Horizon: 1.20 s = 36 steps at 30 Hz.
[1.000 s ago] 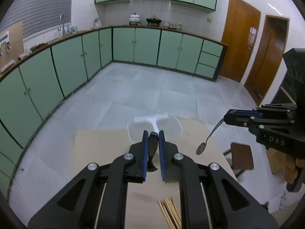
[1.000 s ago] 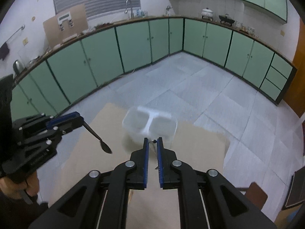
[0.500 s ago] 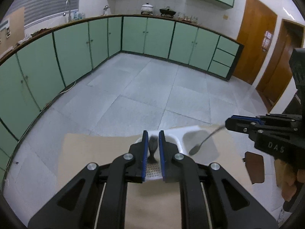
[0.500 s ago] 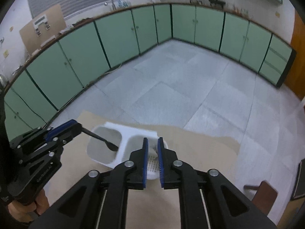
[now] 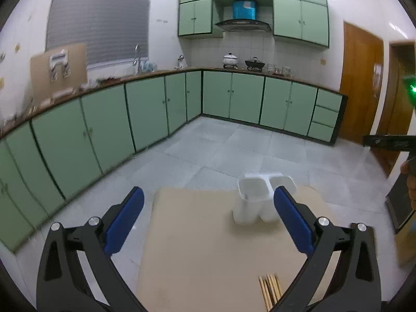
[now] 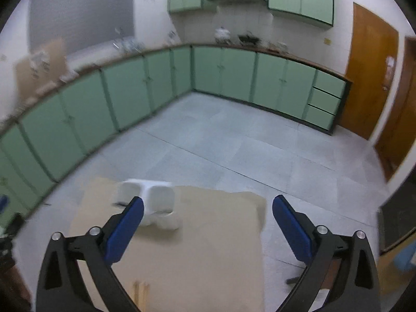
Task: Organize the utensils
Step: 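Open both tools to release the spoons into the white holder, then spread the chopstick bundle apart with the right tool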
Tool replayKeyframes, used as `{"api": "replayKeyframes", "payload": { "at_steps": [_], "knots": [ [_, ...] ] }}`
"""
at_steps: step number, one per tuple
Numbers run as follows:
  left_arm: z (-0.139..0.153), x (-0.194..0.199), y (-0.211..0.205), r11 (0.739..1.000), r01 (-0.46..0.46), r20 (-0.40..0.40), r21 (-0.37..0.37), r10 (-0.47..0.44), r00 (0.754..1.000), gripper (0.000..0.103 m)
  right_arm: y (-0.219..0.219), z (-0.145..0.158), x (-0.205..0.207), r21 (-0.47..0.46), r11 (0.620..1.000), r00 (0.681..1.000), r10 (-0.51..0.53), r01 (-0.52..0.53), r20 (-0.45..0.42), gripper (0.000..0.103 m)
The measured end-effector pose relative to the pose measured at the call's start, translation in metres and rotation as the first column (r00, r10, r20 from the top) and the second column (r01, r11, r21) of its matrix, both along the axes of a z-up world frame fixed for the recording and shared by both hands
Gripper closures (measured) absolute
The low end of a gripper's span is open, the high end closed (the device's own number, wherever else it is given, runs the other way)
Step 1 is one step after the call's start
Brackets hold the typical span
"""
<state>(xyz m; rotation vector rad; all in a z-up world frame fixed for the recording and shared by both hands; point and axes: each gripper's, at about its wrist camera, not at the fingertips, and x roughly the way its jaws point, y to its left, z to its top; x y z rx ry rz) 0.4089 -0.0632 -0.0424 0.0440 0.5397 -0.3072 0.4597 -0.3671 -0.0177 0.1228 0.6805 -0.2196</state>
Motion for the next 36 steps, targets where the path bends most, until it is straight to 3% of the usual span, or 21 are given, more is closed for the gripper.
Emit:
{"api": "replayKeyframes", "payload": {
  "at_steps": [4,6,10,13,15,20,22,30,36],
  "knots": [
    [-0.007,-0.068,0.027,1.0,0.004,0.012,-0.004,-0.004,1.0,0.006,0.024,0.004,-0.109,0.024,0.998,0.971,0.042,-0.049,0.237,0.006],
    [-0.018,-0.112,0.035,1.0,0.001,0.035,-0.004,0.0,0.999,0.005,0.042,-0.012,-0.153,0.007,0.998,0.958,0.064,-0.069,0.278,0.006],
    [-0.053,-0.181,0.042,1.0,-0.004,0.046,-0.008,0.004,0.999,0.005,0.092,-0.078,-0.215,-0.063,0.995,0.99,0.081,-0.074,0.115,0.006],
    [-0.093,-0.211,0.039,0.999,0.015,-0.018,-0.038,-0.015,1.0,0.005,0.135,-0.153,-0.251,-0.142,0.989,0.999,0.046,-0.048,-0.015,0.006],
    [-0.12,-0.217,0.033,0.999,0.031,-0.087,-0.029,-0.034,0.996,0.005,0.151,-0.189,-0.259,-0.098,0.992,0.995,0.066,-0.073,-0.074,0.006],
    [-0.174,-0.237,0.038,0.999,0.05,-0.149,0.005,-0.049,0.988,0.005,0.171,-0.252,-0.263,0.04,0.989,0.979,0.144,-0.139,-0.147,0.035],
    [-0.18,-0.232,0.045,0.999,0.044,-0.16,0.004,-0.042,0.986,0.005,0.172,-0.266,-0.256,0.091,0.983,0.971,0.175,-0.162,-0.164,0.04],
    [-0.204,-0.224,0.05,0.998,0.06,-0.171,0.003,-0.058,0.984,0.005,0.199,-0.298,-0.244,0.038,0.971,0.954,0.237,-0.234,-0.186,0.041],
    [-0.223,-0.212,0.036,0.995,0.102,-0.201,0.01,-0.098,0.975,0.005,0.16,-0.296,-0.243,0.067,0.99,0.977,0.131,-0.122,-0.167,0.043]
  ]
}}
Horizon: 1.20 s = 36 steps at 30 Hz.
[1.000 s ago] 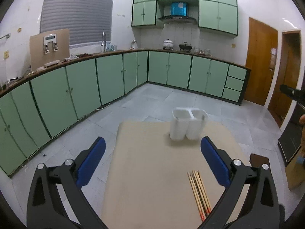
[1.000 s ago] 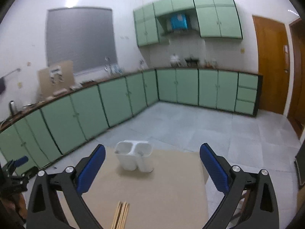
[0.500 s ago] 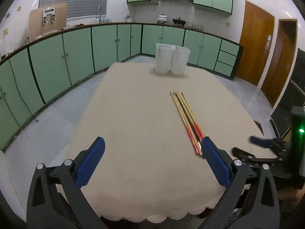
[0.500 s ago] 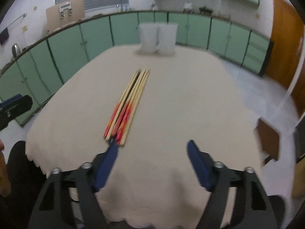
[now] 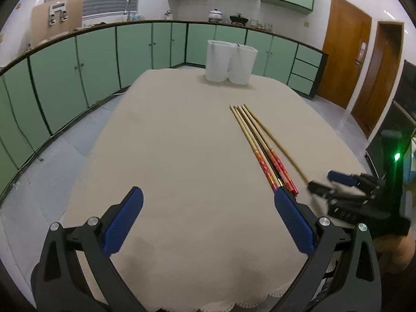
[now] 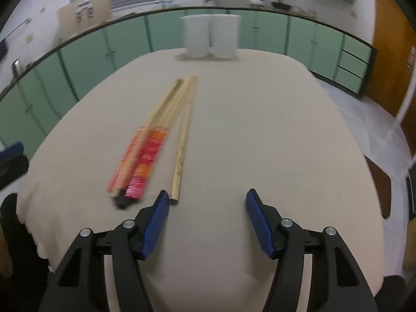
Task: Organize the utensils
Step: 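Spread the chopstick bundle apart with the right tool, then grasp a plain wooden chopstick with the right tool while the left grasps a red-patterned chopstick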
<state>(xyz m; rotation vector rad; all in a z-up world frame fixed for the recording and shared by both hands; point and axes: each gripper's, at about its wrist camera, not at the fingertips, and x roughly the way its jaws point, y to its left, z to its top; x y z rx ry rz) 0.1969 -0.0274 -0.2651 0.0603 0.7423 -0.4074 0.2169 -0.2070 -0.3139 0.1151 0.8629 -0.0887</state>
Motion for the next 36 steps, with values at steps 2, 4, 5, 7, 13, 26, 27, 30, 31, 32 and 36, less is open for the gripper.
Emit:
{"api": "replayKeyframes", "payload": {
  "at_steps": [2,4,5,7,13,26,27,30,31,32,36],
  "knots": [
    [-0.01,0.002,-0.014,0.999,0.038,-0.014,0.015,-0.038,0.999,0.005,-0.007,0.0,-0.002,0.011,1.0,1.0,0.019,-0.019,0.006,0.041],
    [-0.019,0.003,-0.029,0.997,0.069,-0.029,0.033,-0.068,0.997,0.005,-0.008,0.0,-0.007,-0.004,0.999,0.999,0.05,-0.05,0.012,0.04],
    [-0.023,0.004,-0.036,0.995,0.089,-0.04,0.04,-0.088,0.995,0.005,-0.007,0.0,-0.01,-0.014,0.998,0.998,0.068,-0.068,0.016,0.04],
    [-0.033,0.004,-0.05,0.991,0.116,-0.04,0.072,-0.113,0.993,0.005,-0.012,0.0,-0.013,-0.006,0.998,0.998,0.066,-0.065,0.022,0.04],
    [-0.052,0.016,-0.071,0.983,0.142,-0.074,0.113,-0.134,0.988,0.005,-0.021,0.0,-0.008,0.03,0.998,0.998,0.054,-0.055,0.026,0.04],
    [-0.052,0.027,-0.06,0.989,0.087,-0.067,0.12,-0.079,0.995,0.006,-0.017,-0.001,-0.003,0.009,0.997,0.997,0.071,-0.071,0.026,0.03],
    [-0.052,0.026,-0.06,0.988,0.09,-0.066,0.125,-0.082,0.994,0.007,-0.017,-0.001,-0.003,0.007,0.997,0.997,0.07,-0.07,0.026,0.03],
    [-0.052,0.027,-0.056,0.987,0.081,-0.07,0.142,-0.072,0.995,0.013,-0.018,-0.001,-0.003,0.012,0.997,0.997,0.072,-0.072,0.024,0.03],
    [-0.052,0.027,-0.053,0.988,0.074,-0.073,0.138,-0.064,0.995,0.013,-0.017,-0.002,-0.003,0.012,0.997,0.997,0.07,-0.07,0.025,0.03],
    [-0.052,0.026,-0.051,0.988,0.068,-0.076,0.135,-0.058,0.995,0.013,-0.017,-0.002,-0.003,0.012,0.998,0.997,0.069,-0.069,0.026,0.029],
    [-0.053,0.028,-0.055,0.988,0.062,-0.06,0.141,-0.054,0.997,0.013,-0.015,-0.003,-0.001,0.004,0.998,0.998,0.063,-0.064,0.031,0.029]
  ]
}}
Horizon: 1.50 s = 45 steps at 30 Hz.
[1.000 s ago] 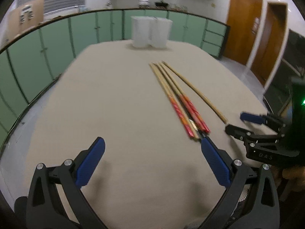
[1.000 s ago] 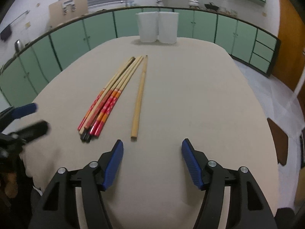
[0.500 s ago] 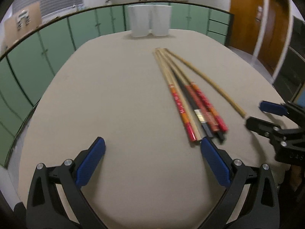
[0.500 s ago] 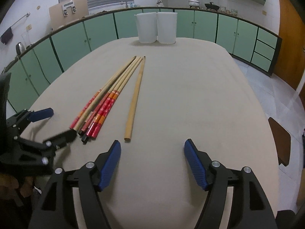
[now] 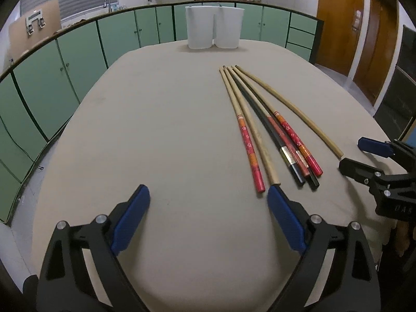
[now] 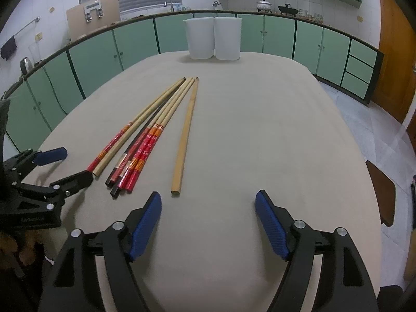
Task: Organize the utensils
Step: 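Grasp a plain wooden chopstick with the right tool while the left grasps a red-patterned chopstick, then carry both held chopsticks up to the white holder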
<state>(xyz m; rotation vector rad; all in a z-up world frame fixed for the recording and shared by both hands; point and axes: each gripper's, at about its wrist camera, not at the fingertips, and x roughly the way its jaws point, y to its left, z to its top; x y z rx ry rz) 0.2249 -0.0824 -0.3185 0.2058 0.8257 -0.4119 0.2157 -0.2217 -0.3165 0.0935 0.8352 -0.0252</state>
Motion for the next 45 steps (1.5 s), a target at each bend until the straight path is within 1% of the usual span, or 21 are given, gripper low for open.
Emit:
{"api": "replayKeyframes", "payload": {
  "at_steps": [1,2,4,5,7,8,9,10,11,13,14,19,21,24,26,28,34,37,39,41,45],
  "knots": [
    [0.0,0.002,-0.002,1.0,0.003,0.002,-0.002,-0.003,1.0,0.013,0.001,0.0,0.001,-0.002,1.0,1.0,-0.004,0.004,0.002,0.03],
    [0.0,0.002,-0.004,1.0,0.005,0.001,-0.005,-0.005,1.0,0.014,0.001,0.0,0.002,-0.002,1.0,1.0,-0.006,0.006,0.004,0.034],
    [0.001,0.002,-0.009,1.0,0.012,0.013,-0.01,-0.012,1.0,0.023,0.002,0.0,0.004,-0.005,1.0,1.0,-0.006,0.006,0.014,0.041],
    [0.001,0.0,-0.01,1.0,0.014,0.02,-0.009,-0.014,1.0,0.025,0.004,0.0,0.006,-0.005,1.0,1.0,-0.003,0.003,0.018,0.046],
    [0.001,-0.001,-0.013,1.0,0.024,0.034,-0.018,-0.023,0.999,0.039,0.006,0.001,0.01,-0.005,1.0,1.0,0.004,-0.004,0.027,0.053],
    [0.001,-0.002,-0.014,0.999,0.027,0.041,-0.02,-0.026,0.999,0.042,0.008,0.001,0.012,-0.007,1.0,0.999,0.004,-0.004,0.032,0.058],
    [0.001,-0.005,-0.017,0.999,0.035,0.054,-0.018,-0.034,0.998,0.051,0.009,0.0,0.013,-0.009,1.0,0.999,0.005,-0.004,0.038,0.062],
    [0.001,-0.007,-0.018,0.999,0.04,0.064,-0.019,-0.039,0.997,0.063,0.011,0.0,0.014,-0.013,1.0,0.999,0.003,-0.003,0.046,0.072],
    [0.001,-0.009,-0.018,0.999,0.041,0.071,-0.021,-0.039,0.997,0.069,0.011,0.0,0.014,-0.015,1.0,0.999,-0.002,0.002,0.052,0.084],
    [0.001,-0.013,-0.019,0.999,0.031,0.081,-0.036,-0.028,0.996,0.094,0.011,0.0,0.014,-0.024,0.999,0.998,-0.032,0.034,0.063,0.094],
    [0.0,-0.013,-0.019,0.999,0.023,0.083,-0.039,-0.02,0.996,0.097,0.01,-0.001,0.014,-0.025,0.999,0.997,-0.045,0.047,0.067,0.095],
    [0.001,-0.016,-0.007,0.996,-0.06,0.088,-0.06,0.066,0.994,0.098,0.0,-0.001,0.007,-0.015,0.992,0.989,-0.126,0.128,0.075,0.096],
    [0.002,-0.018,0.0,0.994,-0.089,0.081,-0.06,0.094,0.992,0.098,-0.001,-0.001,0.004,-0.008,0.992,0.99,-0.123,0.124,0.072,0.095],
    [0.002,-0.023,0.002,0.996,-0.084,0.087,-0.033,0.087,0.992,0.095,-0.001,-0.001,0.0,0.007,0.994,0.991,-0.113,0.113,0.073,0.092],
    [0.003,-0.024,0.004,0.997,-0.079,0.084,-0.028,0.081,0.993,0.094,-0.001,-0.001,-0.002,0.008,0.994,0.991,-0.108,0.107,0.074,0.09],
    [0.002,-0.024,0.005,0.997,-0.07,0.078,-0.027,0.071,0.994,0.093,-0.002,-0.001,-0.004,0.01,0.994,0.992,-0.105,0.105,0.073,0.088],
    [0.004,-0.023,0.008,0.997,-0.065,0.05,-0.046,0.067,0.996,0.093,-0.002,-0.001,-0.003,0.01,0.994,0.992,-0.105,0.104,0.074,0.087],
    [0.003,-0.024,0.009,0.997,-0.063,0.041,-0.05,0.065,0.997,0.091,-0.001,-0.002,-0.004,0.012,0.995,0.992,-0.104,0.103,0.073,0.087],
    [0.003,-0.023,0.008,0.997,-0.06,0.041,-0.049,0.062,0.997,0.092,-0.001,-0.002,-0.003,0.011,0.995,0.993,-0.097,0.097,0.069,0.089],
    [0.004,-0.021,0.008,0.997,-0.046,0.032,-0.065,0.048,0.998,0.097,-0.002,-0.001,-0.001,0.024,0.996,0.994,-0.086,0.084,0.061,0.096],
    [0.015,-0.019,0.011,0.993,-0.049,0.011,-0.104,0.05,0.999,0.098,-0.006,0.007,-0.002,0.056,0.995,0.995,-0.088,0.085,0.051,0.096]
  ]
}}
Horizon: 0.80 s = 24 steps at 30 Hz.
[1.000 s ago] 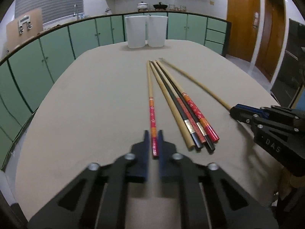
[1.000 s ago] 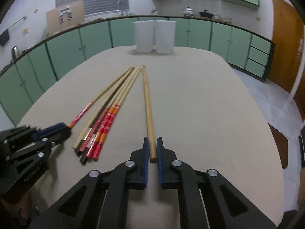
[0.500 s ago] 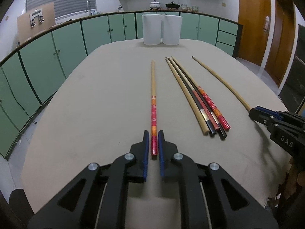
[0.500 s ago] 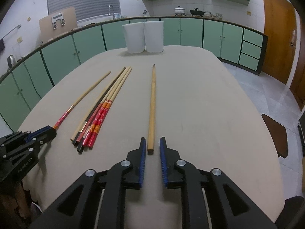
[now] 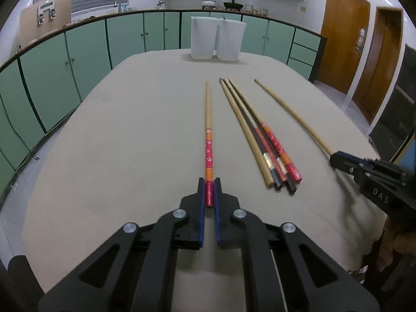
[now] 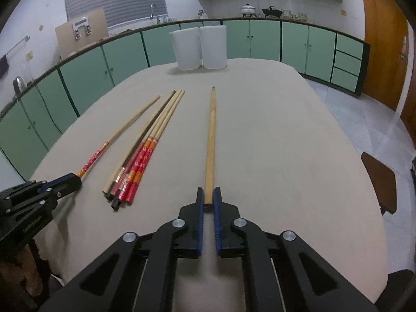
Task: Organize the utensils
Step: 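Carry both held chopsticks up to the white holder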
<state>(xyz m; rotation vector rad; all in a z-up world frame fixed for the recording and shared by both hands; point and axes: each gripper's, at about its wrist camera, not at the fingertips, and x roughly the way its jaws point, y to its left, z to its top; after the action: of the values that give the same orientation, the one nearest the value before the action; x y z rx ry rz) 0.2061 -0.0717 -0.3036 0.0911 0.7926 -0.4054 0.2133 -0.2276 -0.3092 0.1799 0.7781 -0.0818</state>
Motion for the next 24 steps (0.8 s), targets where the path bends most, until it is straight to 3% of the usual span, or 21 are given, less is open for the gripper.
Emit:
{"api": "replayKeyframes", "payload": {
  "at_steps": [8,17,24],
  "knots": [
    [0.067,-0.007,0.012,0.997,-0.023,0.033,-0.074,0.026,0.999,0.098,-0.008,0.078,-0.017,-0.008,1.0,0.999,0.02,-0.019,0.035,0.096],
    [0.148,-0.005,0.013,0.996,0.037,0.115,-0.084,-0.027,0.993,0.098,-0.013,0.182,-0.005,-0.084,0.991,0.987,0.117,-0.108,0.112,0.096],
    [0.176,0.022,0.01,0.993,0.092,0.074,-0.074,-0.086,0.993,0.098,-0.018,0.21,0.037,-0.095,0.978,0.981,0.19,-0.185,0.049,0.096]
  ]
}}
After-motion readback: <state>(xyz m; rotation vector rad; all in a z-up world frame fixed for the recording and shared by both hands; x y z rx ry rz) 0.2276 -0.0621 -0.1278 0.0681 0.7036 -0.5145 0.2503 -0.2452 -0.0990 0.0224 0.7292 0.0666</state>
